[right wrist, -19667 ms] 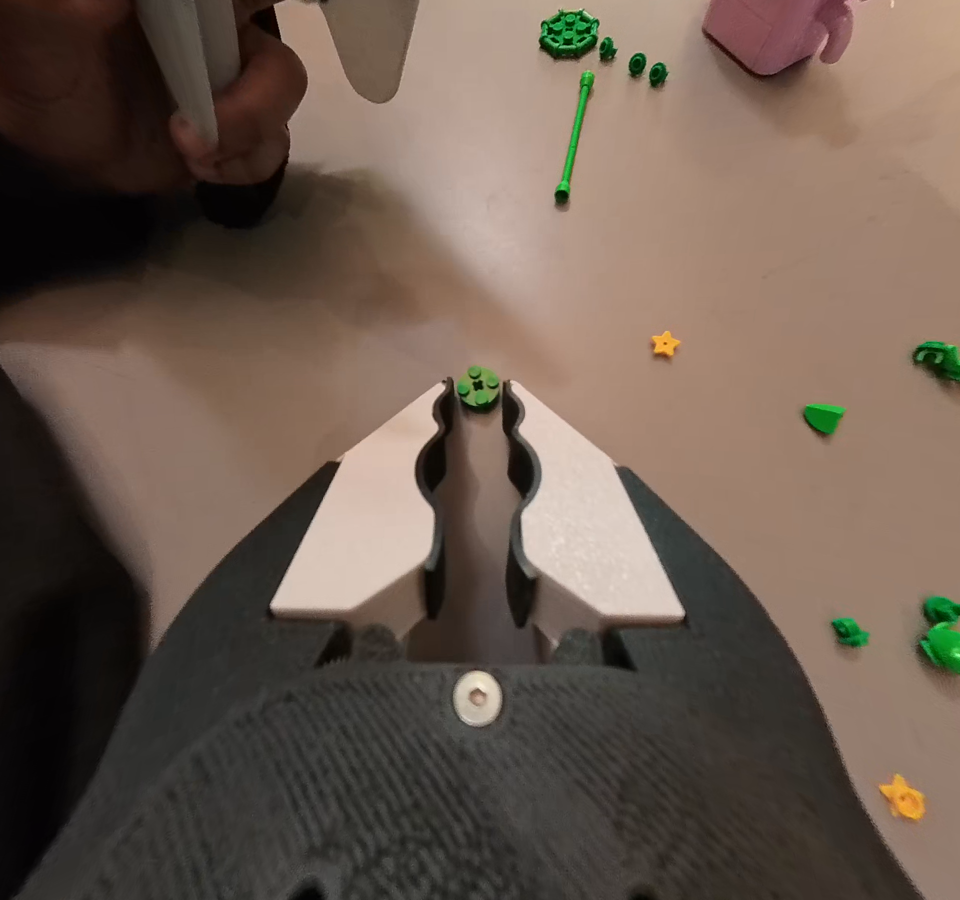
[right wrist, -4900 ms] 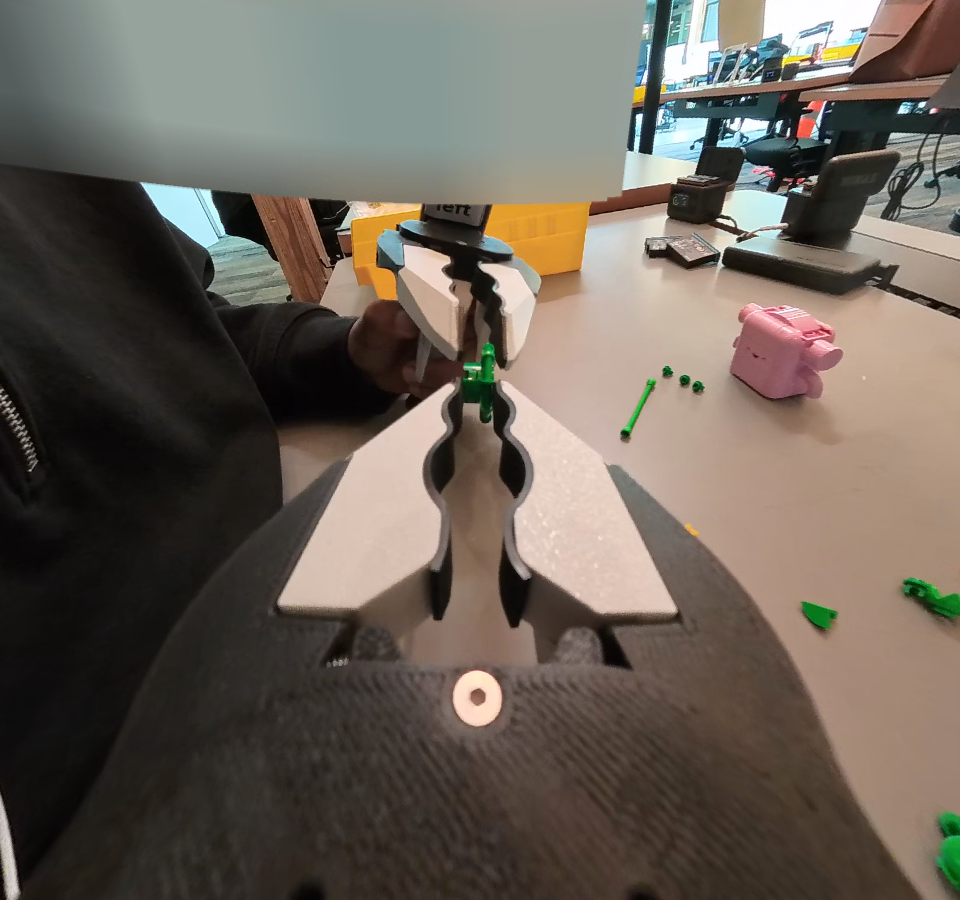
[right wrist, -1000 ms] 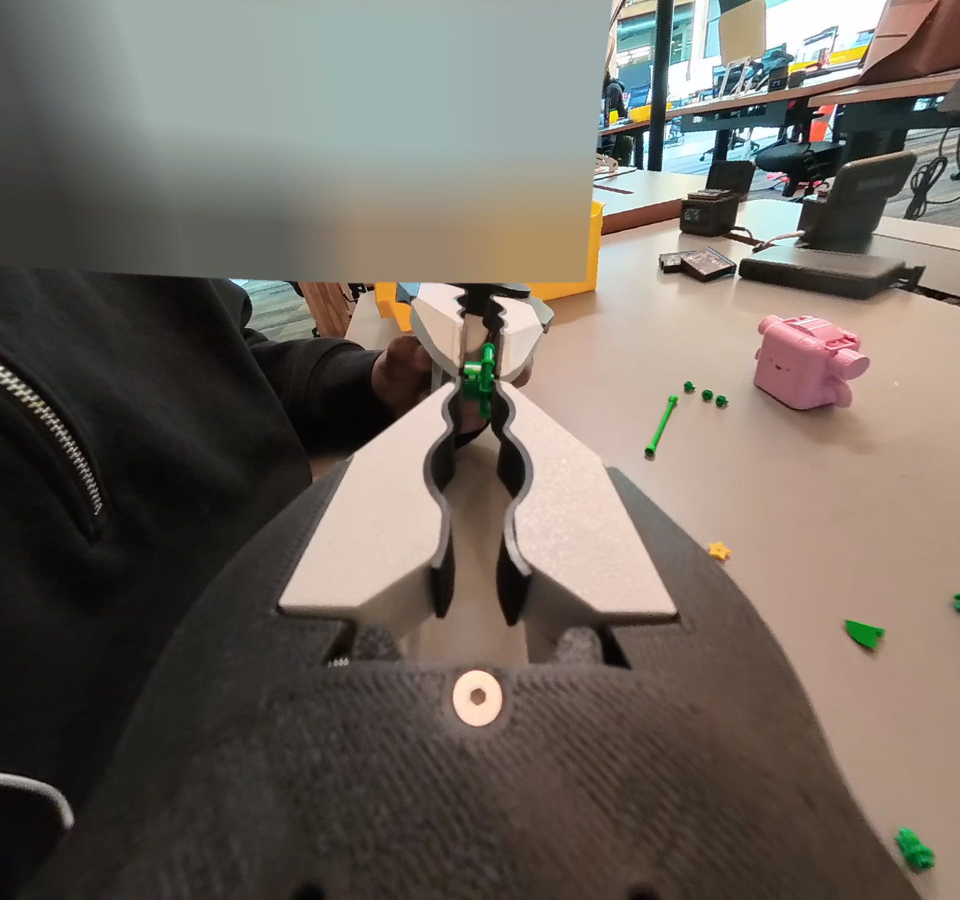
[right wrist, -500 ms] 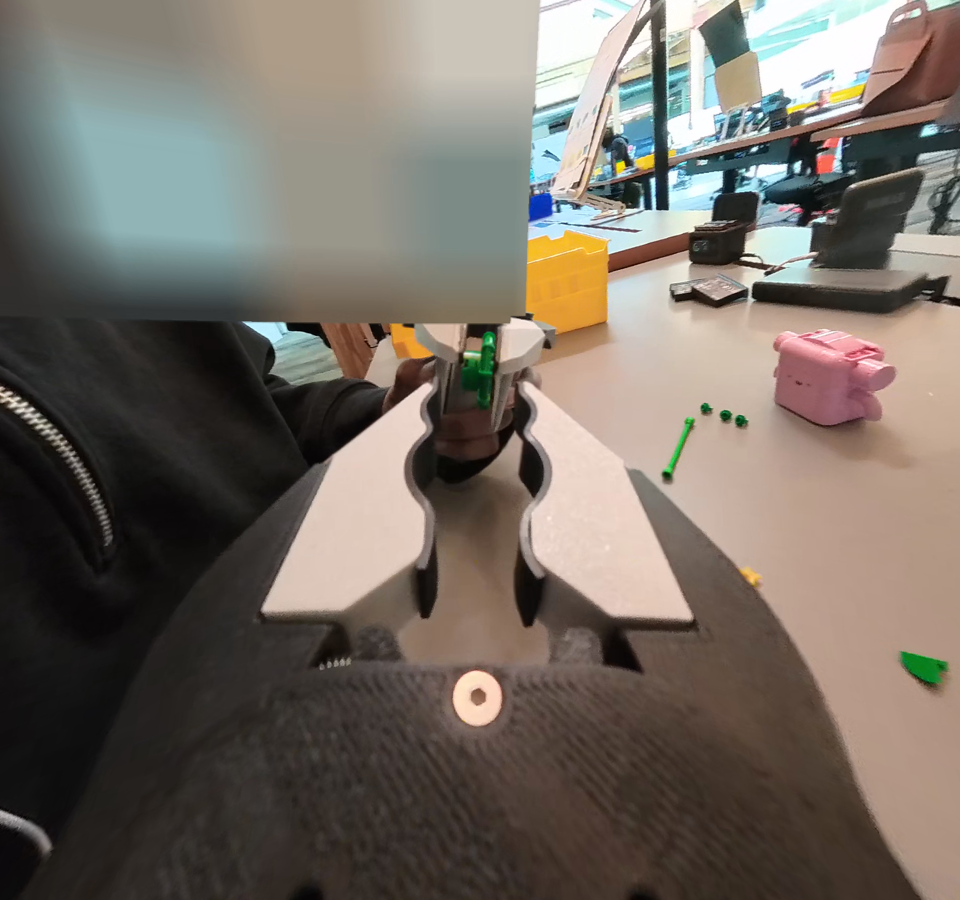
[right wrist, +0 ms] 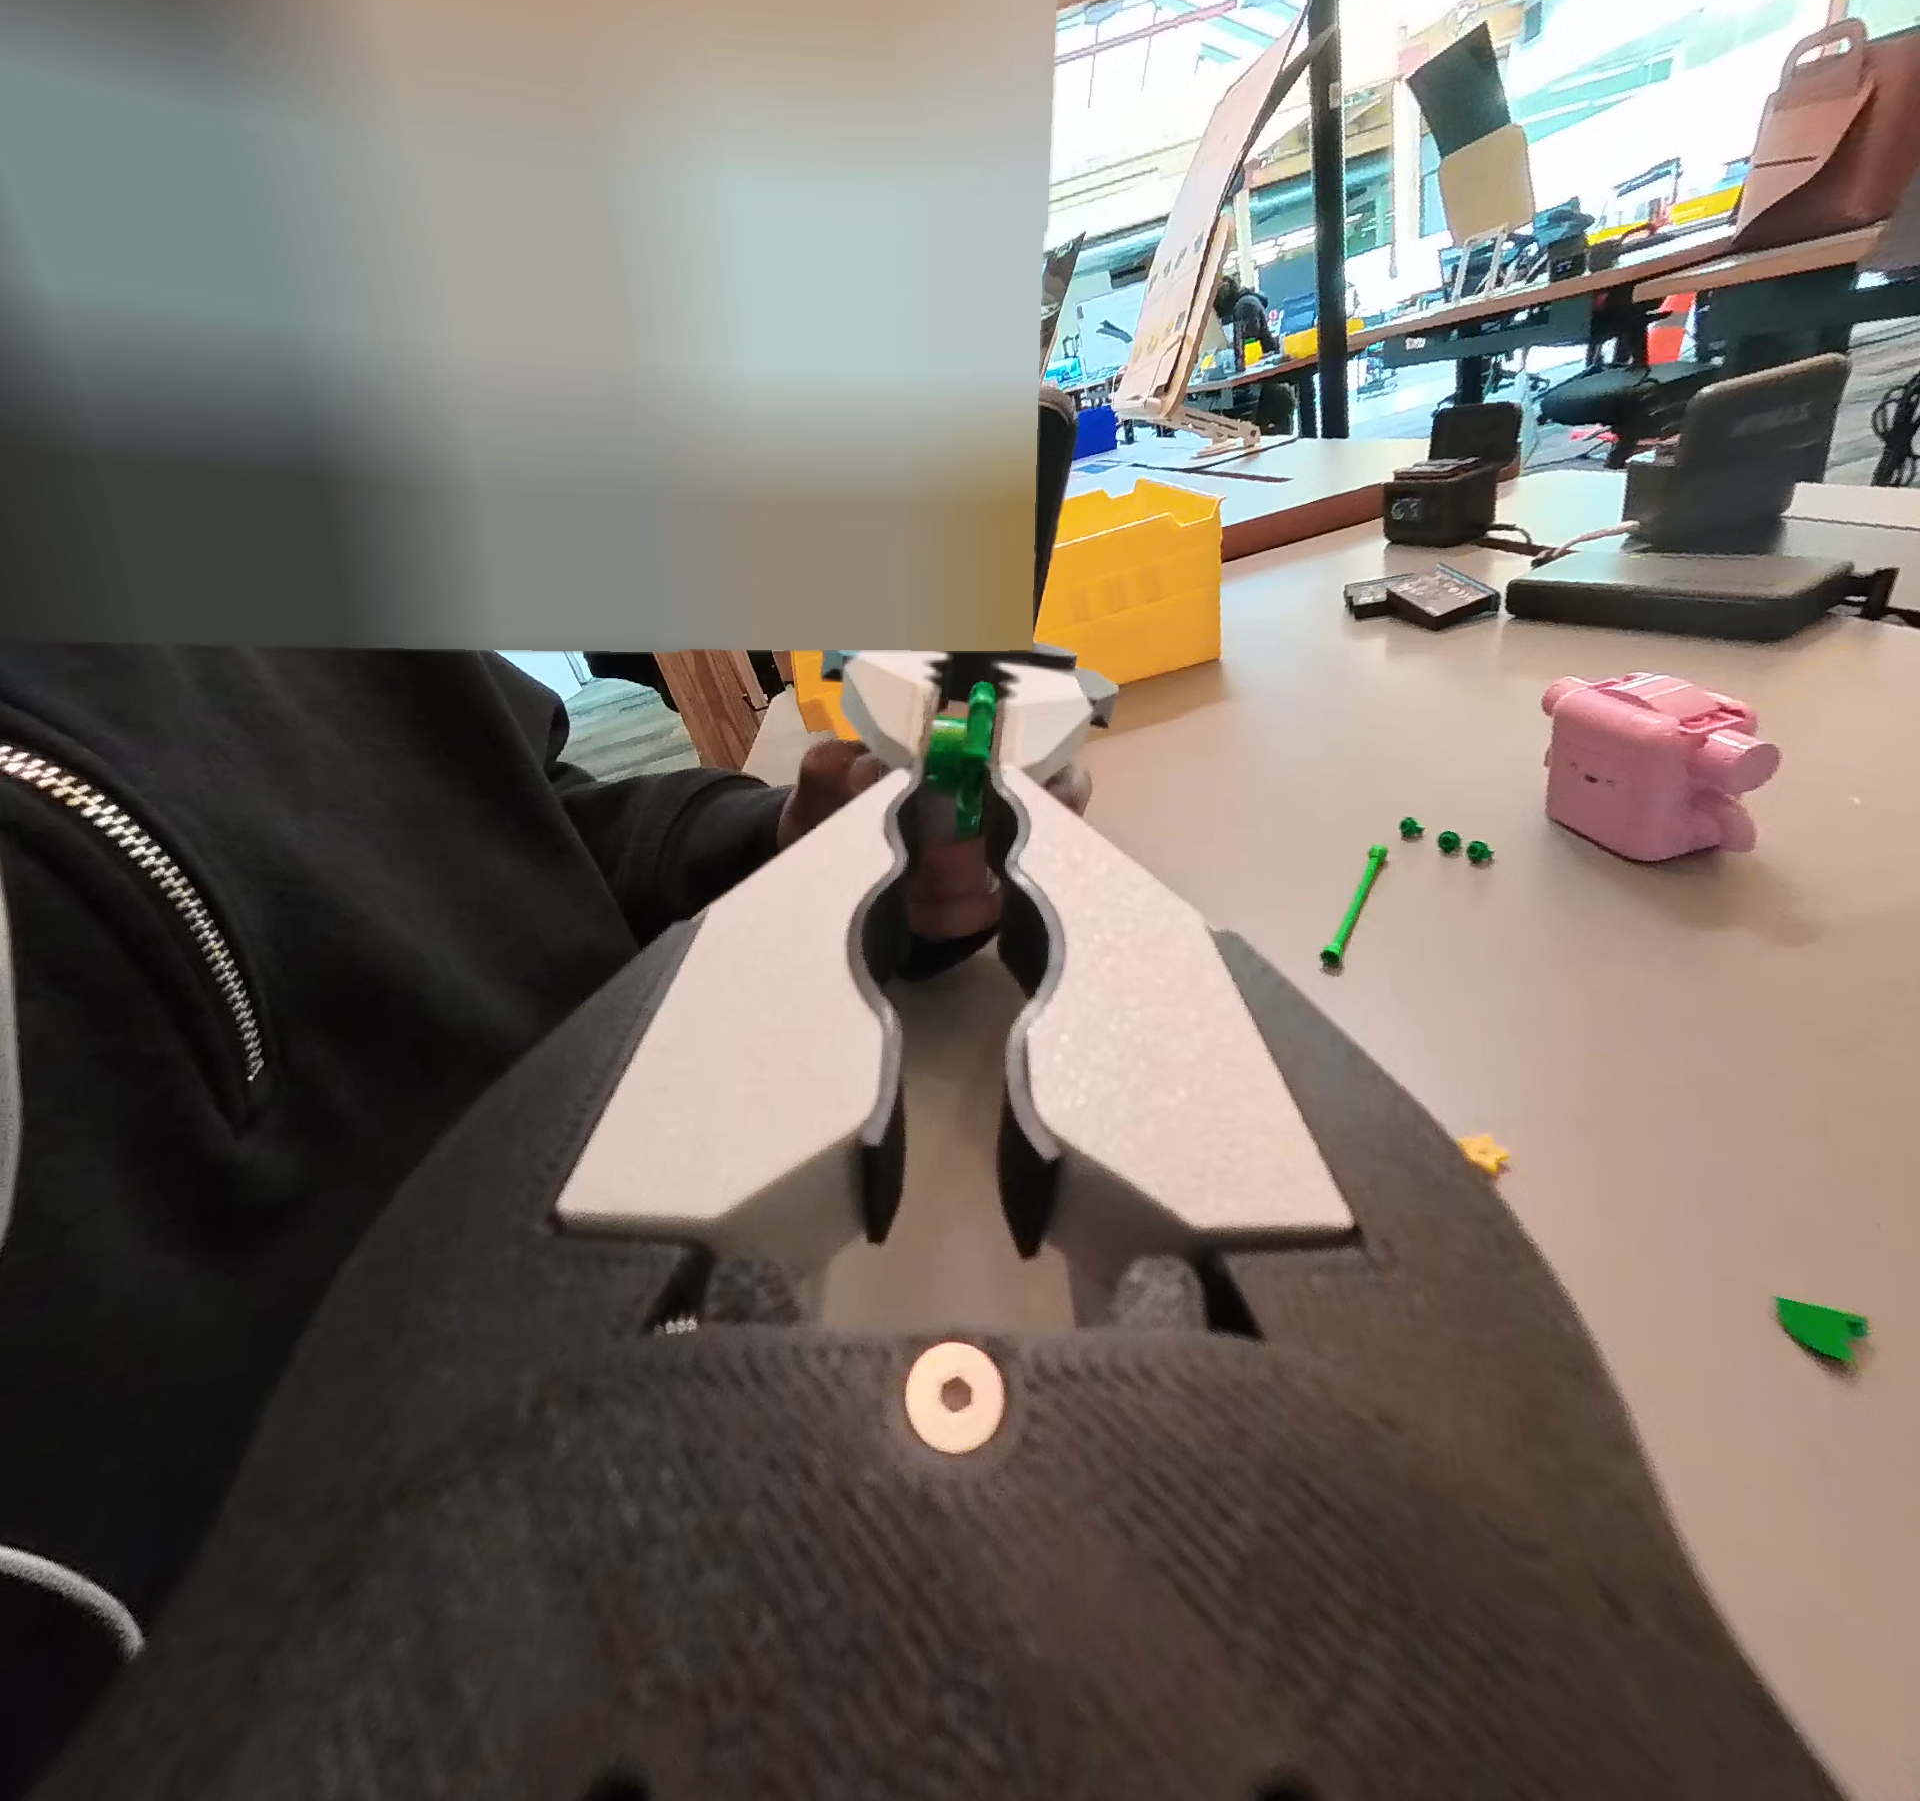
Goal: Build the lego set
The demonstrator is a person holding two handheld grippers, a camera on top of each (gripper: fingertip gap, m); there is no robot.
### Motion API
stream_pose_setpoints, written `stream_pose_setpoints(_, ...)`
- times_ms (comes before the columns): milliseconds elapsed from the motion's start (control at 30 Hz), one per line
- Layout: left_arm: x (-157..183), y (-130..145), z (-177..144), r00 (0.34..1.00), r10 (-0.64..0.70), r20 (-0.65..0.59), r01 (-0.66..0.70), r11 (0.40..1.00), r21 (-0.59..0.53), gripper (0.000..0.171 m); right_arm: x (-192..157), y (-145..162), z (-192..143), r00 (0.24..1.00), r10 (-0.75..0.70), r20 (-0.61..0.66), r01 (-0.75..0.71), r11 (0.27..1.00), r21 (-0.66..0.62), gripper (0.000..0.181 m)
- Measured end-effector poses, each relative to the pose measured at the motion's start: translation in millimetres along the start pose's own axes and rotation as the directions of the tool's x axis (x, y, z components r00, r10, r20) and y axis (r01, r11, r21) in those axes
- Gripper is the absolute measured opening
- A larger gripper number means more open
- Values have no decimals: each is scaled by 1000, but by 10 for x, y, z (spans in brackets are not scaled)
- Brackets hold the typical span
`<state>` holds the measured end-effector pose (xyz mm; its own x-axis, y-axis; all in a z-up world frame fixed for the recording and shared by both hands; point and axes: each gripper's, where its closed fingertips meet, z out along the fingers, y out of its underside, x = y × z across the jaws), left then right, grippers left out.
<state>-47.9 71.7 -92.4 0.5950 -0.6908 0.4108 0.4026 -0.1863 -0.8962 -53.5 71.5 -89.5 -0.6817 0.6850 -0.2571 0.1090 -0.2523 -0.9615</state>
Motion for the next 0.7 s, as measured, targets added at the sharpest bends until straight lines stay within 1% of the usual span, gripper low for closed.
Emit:
stream_pose_setpoints(133, -10, 62, 17, 1000, 2, 5, -2, 999, -37, 7, 20, -20, -12, 1000, -12, -18, 12, 1000, 11, 5)
stream_pose_setpoints(167, -16, 62, 17, 1000, 4, 8, -4, 999, -36, 7, 15, -21, -10, 1000, -9, -14, 10, 1000, 12, 8)
stream_pose_setpoints(267, -29, 47, 4, 1000, -1, 12, 1, 1000, -26, 7, -4, -27, 10, 1000, 15, 6, -15, 1000, 25, 22)
stream_pose_setpoints(433, 18, 68, 34, 1000, -1, -15, 0, 999, -38, 7, -6, 15, 27, 1000, 11, 6, -11, 1000, 0, 17)
stream_pose_setpoints(533, 17, 79, 42, 1000, -4, -15, 4, 999, -42, 7, -29, 16, 25, 1000, 6, 17, -6, 1000, -5, 9)
stream_pose_setpoints(700, -1, 99, 48, 1000, -1, -2, 1, 998, -56, 7, -16, 45, 14, 998, -51, -25, 50, 998, -49, 8)
